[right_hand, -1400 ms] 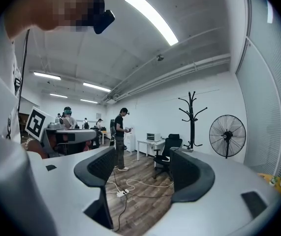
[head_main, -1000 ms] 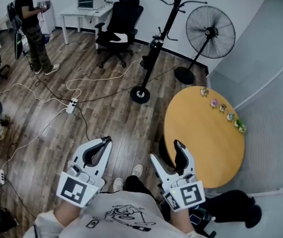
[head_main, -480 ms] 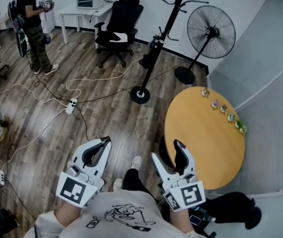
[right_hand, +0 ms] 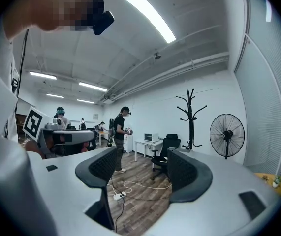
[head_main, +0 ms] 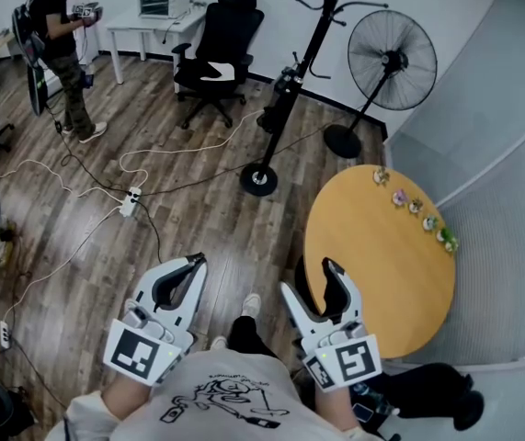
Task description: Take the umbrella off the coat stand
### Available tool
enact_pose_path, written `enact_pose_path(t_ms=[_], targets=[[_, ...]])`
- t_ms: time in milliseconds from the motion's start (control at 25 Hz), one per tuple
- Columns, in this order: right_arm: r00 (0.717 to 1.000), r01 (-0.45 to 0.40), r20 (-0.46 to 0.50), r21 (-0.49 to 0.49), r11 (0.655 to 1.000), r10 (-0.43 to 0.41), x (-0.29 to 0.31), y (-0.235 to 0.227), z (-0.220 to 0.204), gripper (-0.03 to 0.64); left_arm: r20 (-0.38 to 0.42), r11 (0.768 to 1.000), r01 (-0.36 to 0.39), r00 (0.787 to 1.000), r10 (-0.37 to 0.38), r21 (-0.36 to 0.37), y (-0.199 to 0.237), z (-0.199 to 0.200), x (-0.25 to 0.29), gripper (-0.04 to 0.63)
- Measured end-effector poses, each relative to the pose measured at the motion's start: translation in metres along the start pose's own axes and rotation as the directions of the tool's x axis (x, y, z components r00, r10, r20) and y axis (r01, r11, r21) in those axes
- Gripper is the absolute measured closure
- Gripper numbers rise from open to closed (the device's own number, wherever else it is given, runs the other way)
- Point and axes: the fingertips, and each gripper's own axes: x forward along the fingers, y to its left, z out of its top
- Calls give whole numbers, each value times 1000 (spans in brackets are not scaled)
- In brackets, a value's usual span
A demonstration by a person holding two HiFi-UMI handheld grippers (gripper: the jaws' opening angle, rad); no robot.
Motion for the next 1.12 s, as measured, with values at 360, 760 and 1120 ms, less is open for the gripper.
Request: enact_pose_path(t_ms=[360, 760, 1120], targets=[[1000, 7, 20, 5, 1000, -7, 21, -28, 4, 293, -1, 1000, 4, 1000, -4, 2, 10, 0, 33, 588], [1000, 7, 12, 7, 1000, -7, 43, -70, 6, 295, 8, 1000, 6, 1000, -6, 5, 15, 3, 82, 588], [1000, 2, 5, 18, 1000, -2, 63, -106, 8, 298, -7, 1000, 0, 1000, 0, -1, 20, 3, 122, 588]])
